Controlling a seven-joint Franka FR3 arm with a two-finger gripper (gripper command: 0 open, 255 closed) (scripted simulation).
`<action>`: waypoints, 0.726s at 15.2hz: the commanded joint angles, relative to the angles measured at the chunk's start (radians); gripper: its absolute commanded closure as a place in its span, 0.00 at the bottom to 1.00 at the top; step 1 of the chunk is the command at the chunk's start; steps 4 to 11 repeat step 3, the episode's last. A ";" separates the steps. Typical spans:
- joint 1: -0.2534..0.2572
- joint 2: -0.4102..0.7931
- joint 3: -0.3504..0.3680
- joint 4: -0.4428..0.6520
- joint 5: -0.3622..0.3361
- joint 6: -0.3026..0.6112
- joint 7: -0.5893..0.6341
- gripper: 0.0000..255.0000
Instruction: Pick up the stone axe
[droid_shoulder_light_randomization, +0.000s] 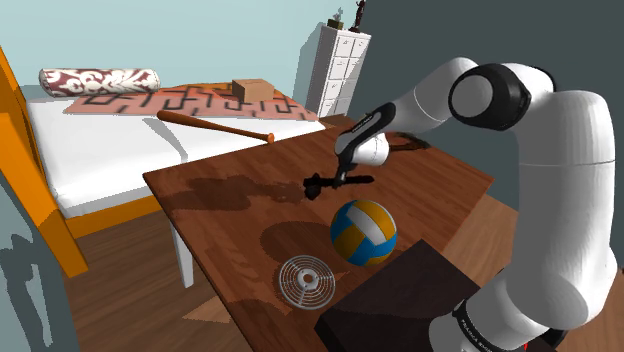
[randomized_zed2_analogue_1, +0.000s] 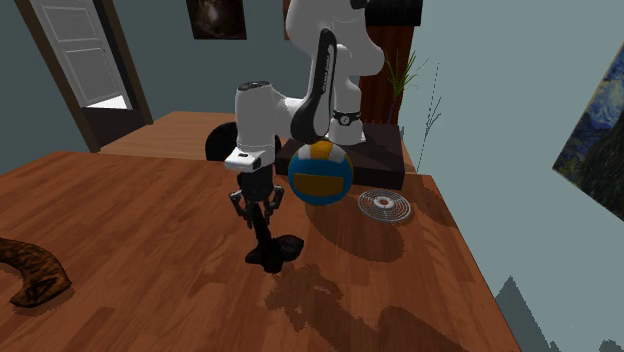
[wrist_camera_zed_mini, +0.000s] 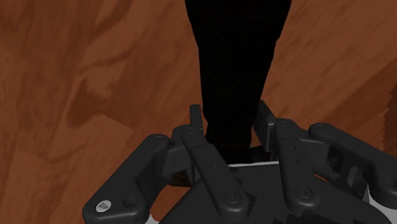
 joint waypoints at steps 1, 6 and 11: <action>0.006 -0.022 -0.008 -0.005 -0.006 -0.017 0.006 1.00; 0.007 -0.024 -0.009 -0.005 -0.007 -0.018 0.007 1.00; 0.007 -0.024 -0.009 -0.005 -0.007 -0.018 0.007 1.00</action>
